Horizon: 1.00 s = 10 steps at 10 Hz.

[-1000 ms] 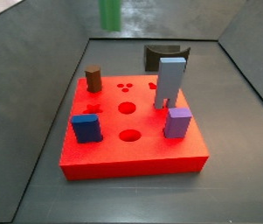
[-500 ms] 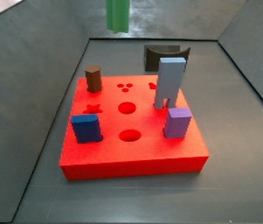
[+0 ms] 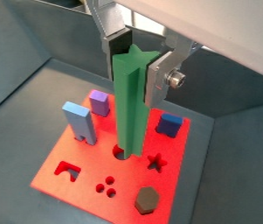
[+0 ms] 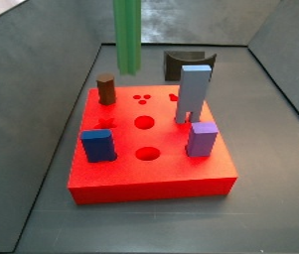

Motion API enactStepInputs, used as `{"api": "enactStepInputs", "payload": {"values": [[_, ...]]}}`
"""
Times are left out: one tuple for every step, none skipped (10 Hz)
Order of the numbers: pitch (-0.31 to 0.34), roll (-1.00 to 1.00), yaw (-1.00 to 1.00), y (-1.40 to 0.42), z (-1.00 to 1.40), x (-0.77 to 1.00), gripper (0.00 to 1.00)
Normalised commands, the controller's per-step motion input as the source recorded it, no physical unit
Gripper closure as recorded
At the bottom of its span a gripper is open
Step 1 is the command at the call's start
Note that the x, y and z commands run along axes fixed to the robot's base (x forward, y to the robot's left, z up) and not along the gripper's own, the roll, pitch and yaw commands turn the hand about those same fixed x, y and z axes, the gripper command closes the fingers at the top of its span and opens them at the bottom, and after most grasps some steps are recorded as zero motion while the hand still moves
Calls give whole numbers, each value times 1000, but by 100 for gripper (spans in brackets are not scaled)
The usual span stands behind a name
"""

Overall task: Pick up the star object. Move up. Move to above the board. Insert the star object.
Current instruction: Insert the star object.

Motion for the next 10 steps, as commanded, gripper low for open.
{"api": "enactStepInputs", "payload": {"values": [[-20,0,0,0,-60,-51,100],[-43,-61,-1000,-14,-377,0,100],[-50,-60,-1000,-23,-374,0,100],[-50,-60,-1000,-23,-374,0,100],[-81,-80,-989,-37,-394,0,100],[-141,-176,-566,-57,-254,-137,100],[1,0,0,0,-20,0,100],[-33,0,-520,-157,-463,-234,100],[-30,-41,-791,-123,-497,-166,100],[0,0,0,0,0,-17,100]]}}
